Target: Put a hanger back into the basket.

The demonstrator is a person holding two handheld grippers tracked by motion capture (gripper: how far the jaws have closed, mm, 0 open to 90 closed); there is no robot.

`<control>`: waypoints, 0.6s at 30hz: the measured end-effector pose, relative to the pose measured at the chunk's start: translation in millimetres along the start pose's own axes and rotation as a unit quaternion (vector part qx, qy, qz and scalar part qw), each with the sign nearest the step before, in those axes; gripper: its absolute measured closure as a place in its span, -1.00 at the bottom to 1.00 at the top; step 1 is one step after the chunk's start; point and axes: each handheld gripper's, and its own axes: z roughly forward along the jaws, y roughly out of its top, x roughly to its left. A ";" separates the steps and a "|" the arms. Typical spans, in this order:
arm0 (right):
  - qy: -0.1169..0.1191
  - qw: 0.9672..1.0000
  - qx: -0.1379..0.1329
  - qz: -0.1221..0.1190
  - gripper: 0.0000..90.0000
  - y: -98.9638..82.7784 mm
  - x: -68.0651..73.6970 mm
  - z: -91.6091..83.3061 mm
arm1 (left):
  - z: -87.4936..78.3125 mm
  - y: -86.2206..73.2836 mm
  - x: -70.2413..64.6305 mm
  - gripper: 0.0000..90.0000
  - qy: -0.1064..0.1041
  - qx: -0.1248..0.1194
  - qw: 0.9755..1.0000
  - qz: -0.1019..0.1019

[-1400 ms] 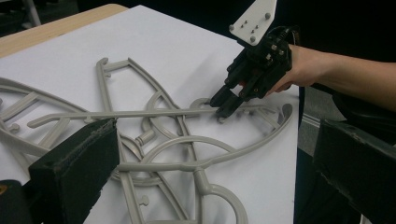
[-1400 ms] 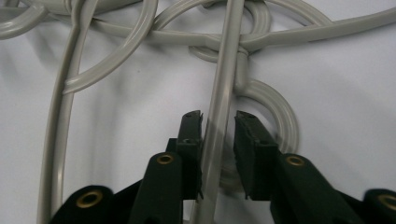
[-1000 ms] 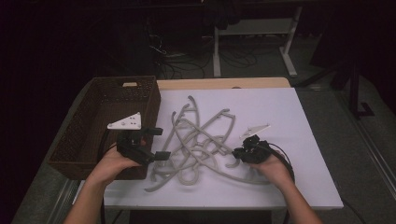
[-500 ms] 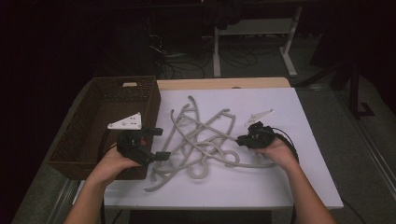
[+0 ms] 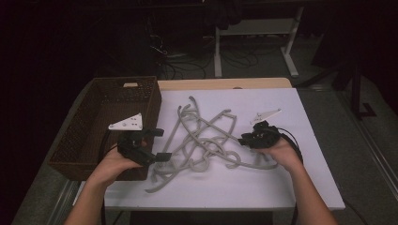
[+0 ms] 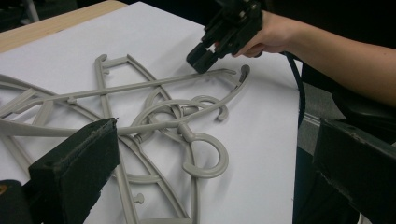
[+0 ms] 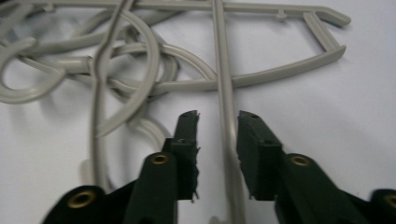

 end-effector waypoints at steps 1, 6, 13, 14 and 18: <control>0.000 1.000 0.000 0.000 0.63 0.4 3.2 -3.6 | 0.0 0.0 -0.1 -0.99 0.000 0.000 1.000 0.000; 0.003 1.000 -0.005 0.004 0.91 -4.1 22.4 -19.6 | -0.2 0.0 -0.4 -1.00 0.001 0.000 1.000 0.000; 0.016 1.000 0.006 0.008 0.98 -29.3 47.6 -31.1 | -0.5 -0.1 -0.2 -0.99 0.001 0.000 1.000 0.000; 0.019 1.000 0.006 0.007 0.98 -31.9 50.6 -32.1 | -0.5 -0.2 -0.4 -1.00 0.001 0.000 1.000 0.000; 0.028 0.999 0.014 0.007 0.98 -41.9 61.8 -33.5 | -0.6 -0.2 -0.5 -1.00 0.001 0.000 1.000 0.000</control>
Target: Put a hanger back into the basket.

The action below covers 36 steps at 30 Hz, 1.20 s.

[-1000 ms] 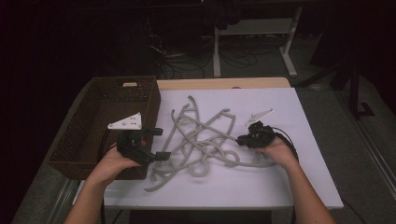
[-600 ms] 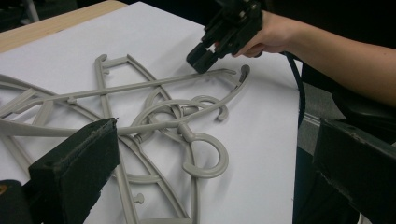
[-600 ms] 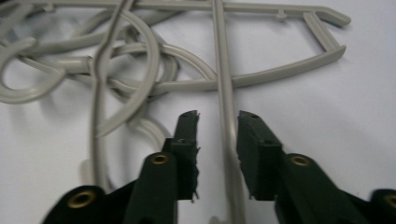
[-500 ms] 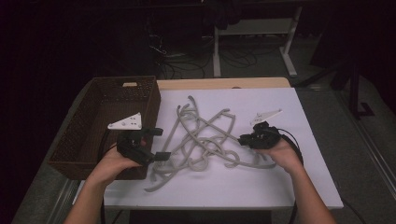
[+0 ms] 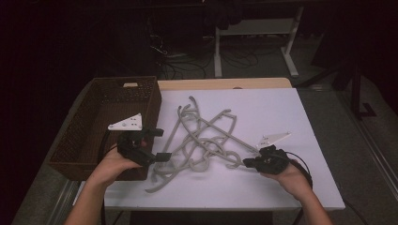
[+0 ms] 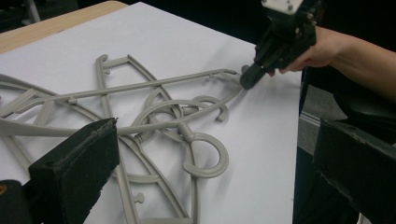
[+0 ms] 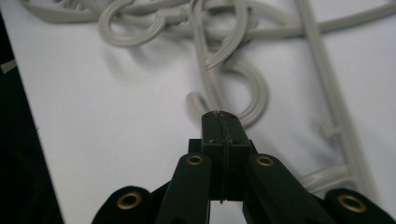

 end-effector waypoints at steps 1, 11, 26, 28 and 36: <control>0.001 1.000 0.005 0.000 0.98 -2.7 2.4 0.7 | -0.1 0.0 -0.1 -0.99 0.000 0.000 1.000 0.000; -0.018 0.999 0.038 0.016 0.98 -27.2 7.0 -2.9 | -0.3 0.0 -0.4 -1.00 0.001 0.000 1.000 0.000; -0.082 0.994 0.052 0.042 0.98 -32.1 -21.3 -8.8 | 0.1 -0.2 -0.2 -1.00 0.001 0.001 1.000 -0.001; -0.098 0.993 0.053 0.049 0.98 -29.1 -31.7 -8.3 | 0.5 -0.3 0.0 -0.99 0.001 0.001 1.000 -0.001; -0.139 0.987 0.047 0.072 0.98 -16.0 -67.2 -3.6 | 0.2 -0.6 0.2 -0.99 0.000 0.001 1.000 -0.003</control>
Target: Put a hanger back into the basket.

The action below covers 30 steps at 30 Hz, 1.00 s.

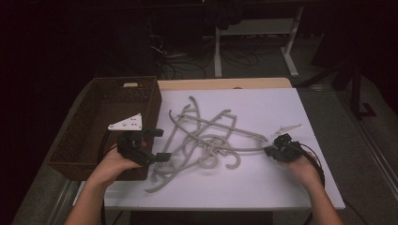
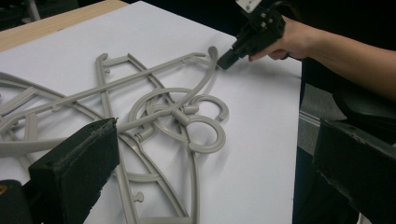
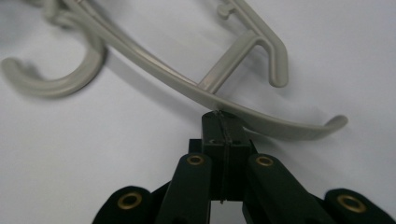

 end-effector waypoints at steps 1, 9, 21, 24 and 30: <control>-0.002 1.000 0.000 0.002 0.98 2.2 -2.9 2.0 | 0.0 0.0 0.0 -1.00 0.000 0.000 1.000 0.000; -0.021 0.999 -0.010 0.027 0.98 22.5 -26.4 13.3 | 0.1 0.1 -0.4 -1.00 0.001 0.001 1.000 0.002; -0.005 0.998 -0.046 0.030 0.95 45.9 -24.4 4.9 | 0.3 -0.3 0.0 -1.00 0.001 0.001 1.000 0.000; 0.027 0.998 -0.060 0.005 0.89 60.0 -5.2 6.4 | 0.4 -0.2 -0.3 -0.99 0.001 0.001 1.000 0.001; 0.099 0.992 -0.064 -0.044 0.79 95.3 38.8 27.0 | 0.0 -0.5 -0.1 -0.99 -0.001 0.000 1.000 0.001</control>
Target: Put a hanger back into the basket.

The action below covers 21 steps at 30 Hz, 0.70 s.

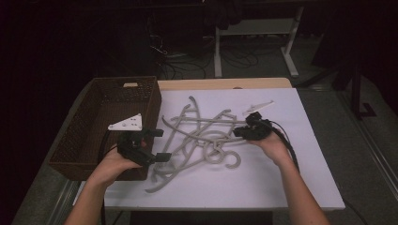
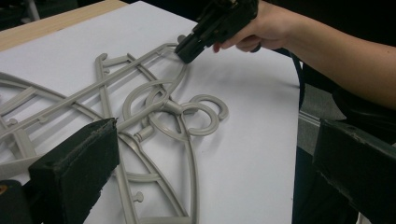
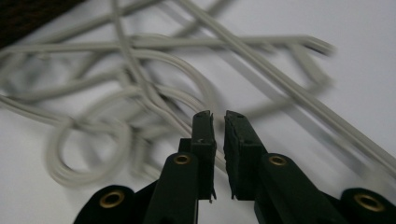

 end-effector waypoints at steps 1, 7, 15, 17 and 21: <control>0.009 1.000 -0.001 -0.005 0.78 5.4 5.1 6.4 | 0.0 0.0 0.0 -0.99 0.000 0.000 1.000 0.000; 0.051 0.998 0.008 -0.036 0.75 29.8 32.3 45.9 | 0.1 -0.1 -0.2 -0.99 0.001 0.000 1.000 0.000; 0.059 0.995 0.045 -0.069 0.65 41.3 46.3 82.7 | -0.1 -0.3 -0.1 -0.99 -0.001 0.000 1.000 0.001; 0.056 0.994 0.053 -0.077 0.65 40.7 47.0 89.1 | 0.1 -0.2 -0.1 -0.99 -0.001 0.000 1.000 0.001; 0.057 0.993 0.048 -0.087 0.67 39.2 46.5 90.6 | -0.2 -0.2 -0.2 -0.99 0.000 0.000 1.000 0.001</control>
